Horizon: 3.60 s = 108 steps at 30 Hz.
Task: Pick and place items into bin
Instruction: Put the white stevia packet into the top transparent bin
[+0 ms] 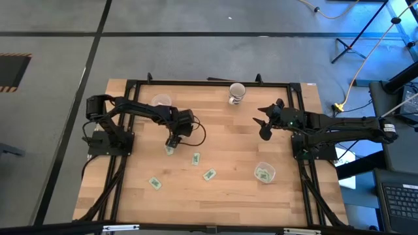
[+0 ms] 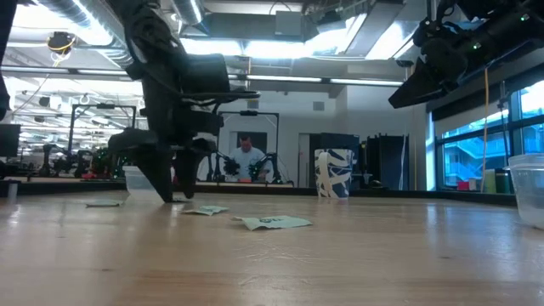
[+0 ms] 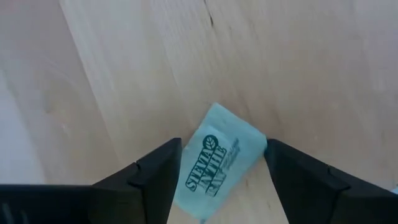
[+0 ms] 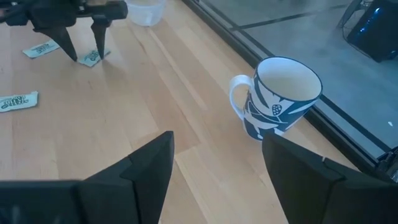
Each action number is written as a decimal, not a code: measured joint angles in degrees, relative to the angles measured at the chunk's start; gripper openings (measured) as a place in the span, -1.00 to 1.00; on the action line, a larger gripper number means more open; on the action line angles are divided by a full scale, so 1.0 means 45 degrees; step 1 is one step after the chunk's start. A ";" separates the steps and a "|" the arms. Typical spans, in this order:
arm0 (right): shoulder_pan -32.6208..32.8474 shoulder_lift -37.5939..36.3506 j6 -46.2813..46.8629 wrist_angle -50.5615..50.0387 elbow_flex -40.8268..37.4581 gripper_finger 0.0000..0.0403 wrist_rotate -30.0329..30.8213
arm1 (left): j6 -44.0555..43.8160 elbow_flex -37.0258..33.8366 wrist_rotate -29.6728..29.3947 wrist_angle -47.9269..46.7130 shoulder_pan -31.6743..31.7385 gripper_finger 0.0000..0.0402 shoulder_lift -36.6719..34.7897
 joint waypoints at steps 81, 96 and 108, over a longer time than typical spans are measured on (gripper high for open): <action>-0.0002 0.0001 -0.0139 -0.0491 0.0000 0.23 -0.0004 | -0.5257 0.2426 -0.3753 -0.5559 0.3957 -0.97 -0.6813; -0.0005 0.0000 -0.0129 -0.0491 0.0000 0.23 -0.0002 | -0.4711 -0.0004 -0.3787 -0.3143 0.5324 -0.94 -0.5556; -0.0005 0.0005 -0.0100 -0.0486 0.0000 0.23 -0.0002 | -0.4809 -0.0097 -0.4957 -0.2154 0.5412 -0.94 -0.3018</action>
